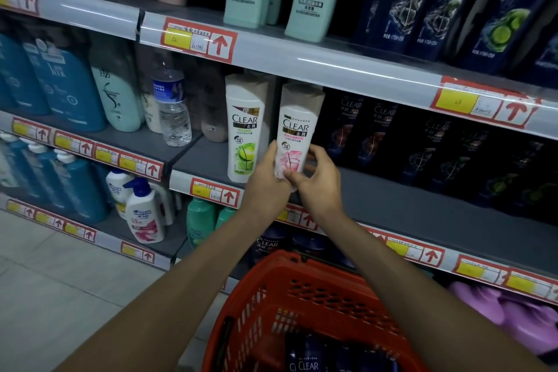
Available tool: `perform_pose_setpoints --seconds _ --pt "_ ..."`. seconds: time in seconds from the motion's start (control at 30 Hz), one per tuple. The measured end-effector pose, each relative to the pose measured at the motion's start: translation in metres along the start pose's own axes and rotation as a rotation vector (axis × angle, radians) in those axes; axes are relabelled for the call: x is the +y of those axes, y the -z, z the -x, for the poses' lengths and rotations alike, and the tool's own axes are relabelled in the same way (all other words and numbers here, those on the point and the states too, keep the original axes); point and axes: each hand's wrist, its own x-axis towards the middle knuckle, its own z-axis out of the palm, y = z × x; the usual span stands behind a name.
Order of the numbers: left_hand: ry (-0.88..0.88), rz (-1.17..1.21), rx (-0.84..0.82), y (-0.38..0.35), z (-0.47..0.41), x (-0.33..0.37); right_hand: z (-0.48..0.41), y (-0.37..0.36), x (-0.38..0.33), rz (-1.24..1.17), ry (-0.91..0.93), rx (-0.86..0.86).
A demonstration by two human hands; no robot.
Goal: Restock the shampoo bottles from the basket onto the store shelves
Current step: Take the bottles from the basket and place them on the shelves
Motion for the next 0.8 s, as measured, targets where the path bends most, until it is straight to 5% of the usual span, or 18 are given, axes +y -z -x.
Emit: perform_pose_setpoints --seconds 0.3,0.57,0.8 --pt "0.050 -0.122 -0.062 0.013 0.011 0.010 0.007 0.017 -0.010 0.137 -0.083 -0.077" --pt "0.034 -0.505 -0.133 0.015 0.052 0.018 0.054 0.099 -0.027 0.448 -0.068 -0.274" --pt "-0.051 -0.607 -0.308 -0.024 0.111 0.032 0.122 0.181 -0.021 0.566 -0.101 -0.406"
